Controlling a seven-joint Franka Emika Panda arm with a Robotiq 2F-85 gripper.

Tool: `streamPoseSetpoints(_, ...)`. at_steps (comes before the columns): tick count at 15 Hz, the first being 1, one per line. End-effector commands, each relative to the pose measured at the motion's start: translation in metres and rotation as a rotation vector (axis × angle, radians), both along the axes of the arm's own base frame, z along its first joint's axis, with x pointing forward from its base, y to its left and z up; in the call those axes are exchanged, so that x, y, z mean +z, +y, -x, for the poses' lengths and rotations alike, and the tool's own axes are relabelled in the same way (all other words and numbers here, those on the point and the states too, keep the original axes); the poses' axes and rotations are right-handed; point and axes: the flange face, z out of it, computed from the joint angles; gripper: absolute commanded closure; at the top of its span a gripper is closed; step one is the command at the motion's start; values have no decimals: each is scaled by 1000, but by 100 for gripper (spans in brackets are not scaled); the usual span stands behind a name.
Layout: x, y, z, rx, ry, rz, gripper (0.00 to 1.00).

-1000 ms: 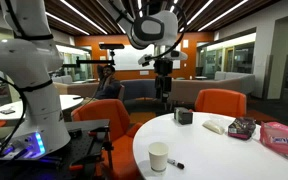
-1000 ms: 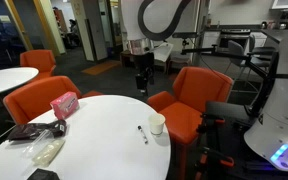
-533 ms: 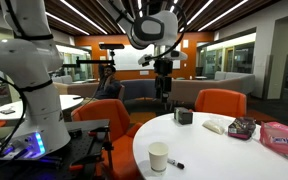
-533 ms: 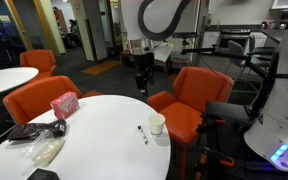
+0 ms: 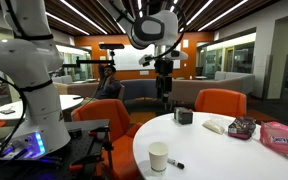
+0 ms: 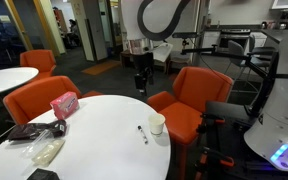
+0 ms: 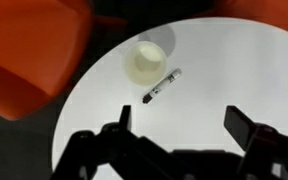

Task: Put the marker in the cup

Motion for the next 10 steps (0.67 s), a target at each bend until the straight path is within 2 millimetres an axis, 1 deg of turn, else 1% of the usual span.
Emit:
streamPoseSetpoints(1,-8,0,-20,-152,-40,-32,0)
streamPoseSetpoints(4,-32,-4,-43,-273,-46,-32,0)
streamPoseSetpoints(8,-79,-18,-72,-376,21,1,0)
streamPoseSetpoints(10,-104,-25,-84,-391,72,-1,0)
